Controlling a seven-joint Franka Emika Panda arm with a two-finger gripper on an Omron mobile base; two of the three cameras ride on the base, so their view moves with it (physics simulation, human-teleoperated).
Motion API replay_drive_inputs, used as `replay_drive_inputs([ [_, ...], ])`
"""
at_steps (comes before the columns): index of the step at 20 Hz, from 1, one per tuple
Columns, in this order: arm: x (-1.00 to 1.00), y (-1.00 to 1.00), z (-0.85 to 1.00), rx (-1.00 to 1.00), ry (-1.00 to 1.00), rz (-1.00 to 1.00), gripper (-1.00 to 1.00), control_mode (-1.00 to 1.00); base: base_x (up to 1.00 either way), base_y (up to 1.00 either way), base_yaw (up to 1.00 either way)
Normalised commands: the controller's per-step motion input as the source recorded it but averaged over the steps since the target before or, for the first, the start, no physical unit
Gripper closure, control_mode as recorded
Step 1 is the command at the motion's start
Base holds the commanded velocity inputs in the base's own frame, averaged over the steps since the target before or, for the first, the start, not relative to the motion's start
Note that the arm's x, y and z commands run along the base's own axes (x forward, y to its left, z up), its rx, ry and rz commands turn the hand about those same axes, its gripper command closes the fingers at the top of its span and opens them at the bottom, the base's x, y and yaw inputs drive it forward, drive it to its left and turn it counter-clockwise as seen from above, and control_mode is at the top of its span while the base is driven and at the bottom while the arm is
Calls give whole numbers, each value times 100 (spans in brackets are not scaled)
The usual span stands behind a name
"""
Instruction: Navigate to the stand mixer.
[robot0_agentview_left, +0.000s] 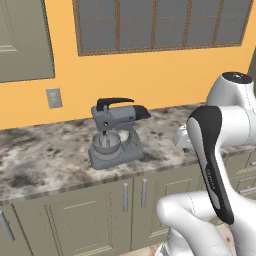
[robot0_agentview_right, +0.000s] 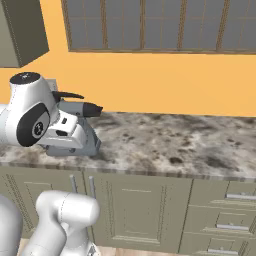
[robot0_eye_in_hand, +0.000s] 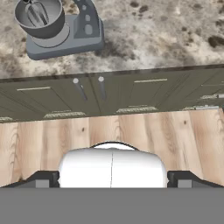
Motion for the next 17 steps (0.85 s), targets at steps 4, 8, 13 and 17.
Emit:
replay_drive_inputs([
  [4,0,0,0,0,0,0,-100,100,65,97,-2],
  [8,0,0,0,0,0,0,-100,100,32,44,11],
  [13,0,0,0,0,0,0,-100,100,49,3,17],
  [17,0,0,0,0,0,0,-100,100,42,-1,14],
])
